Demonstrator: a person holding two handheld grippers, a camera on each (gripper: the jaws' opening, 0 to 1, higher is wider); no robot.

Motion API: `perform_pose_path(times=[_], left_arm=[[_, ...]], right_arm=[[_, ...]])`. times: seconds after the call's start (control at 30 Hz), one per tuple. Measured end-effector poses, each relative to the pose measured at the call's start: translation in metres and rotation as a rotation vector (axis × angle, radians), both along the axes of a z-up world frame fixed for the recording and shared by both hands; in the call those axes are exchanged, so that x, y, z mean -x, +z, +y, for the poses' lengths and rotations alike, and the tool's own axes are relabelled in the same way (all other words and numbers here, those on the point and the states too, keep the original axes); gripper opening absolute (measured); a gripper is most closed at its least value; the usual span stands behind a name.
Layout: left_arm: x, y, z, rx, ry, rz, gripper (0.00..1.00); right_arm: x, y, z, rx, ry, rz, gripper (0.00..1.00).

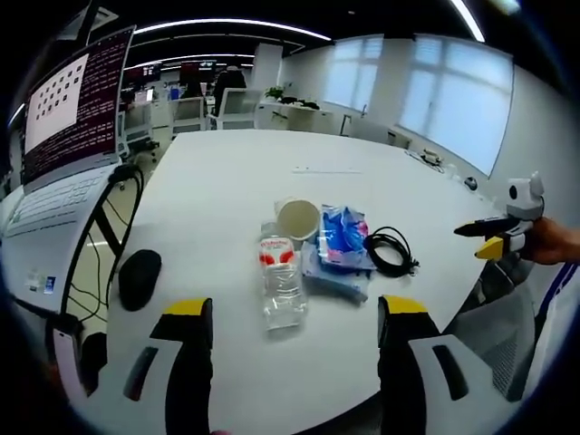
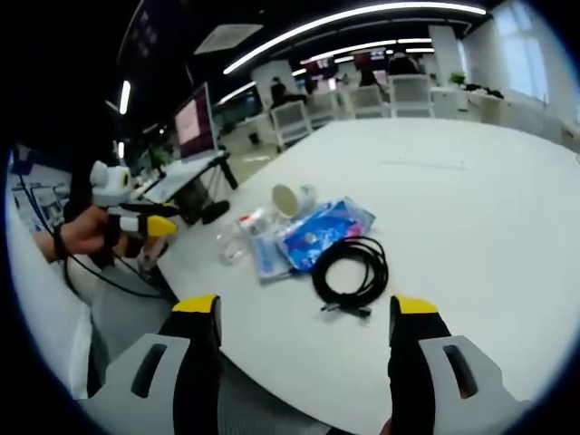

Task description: Arrange the tabletop items into an orderly group along one side of the table until the central work area is clear of visible clutter.

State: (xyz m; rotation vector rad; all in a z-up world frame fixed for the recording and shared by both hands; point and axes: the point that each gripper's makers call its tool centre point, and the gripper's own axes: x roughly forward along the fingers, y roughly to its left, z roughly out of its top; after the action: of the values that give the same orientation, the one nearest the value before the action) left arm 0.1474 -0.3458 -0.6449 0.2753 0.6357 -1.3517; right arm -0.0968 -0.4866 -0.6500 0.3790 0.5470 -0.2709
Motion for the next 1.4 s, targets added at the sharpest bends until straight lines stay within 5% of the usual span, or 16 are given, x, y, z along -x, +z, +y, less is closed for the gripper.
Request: perform_pose_path(times=[1.03, 1.2, 1.4], left_arm=[[-0.001, 0.007, -0.021, 0.006, -0.01, 0.004, 0.74], [-0.016, 0.0, -0.036, -0.028, 0.092, 0.048, 0.69], [-0.021, -0.007, -0.057, -0.055, 0.11, 0.069, 0.69]], right_arm=[[0.009, -0.002, -0.002, -0.013, -0.022, -0.002, 0.75], [0.008, -0.005, 0.002, -0.021, -0.016, -0.001, 0.75], [0.01, -0.006, 0.003, -0.034, -0.026, -0.014, 0.76]])
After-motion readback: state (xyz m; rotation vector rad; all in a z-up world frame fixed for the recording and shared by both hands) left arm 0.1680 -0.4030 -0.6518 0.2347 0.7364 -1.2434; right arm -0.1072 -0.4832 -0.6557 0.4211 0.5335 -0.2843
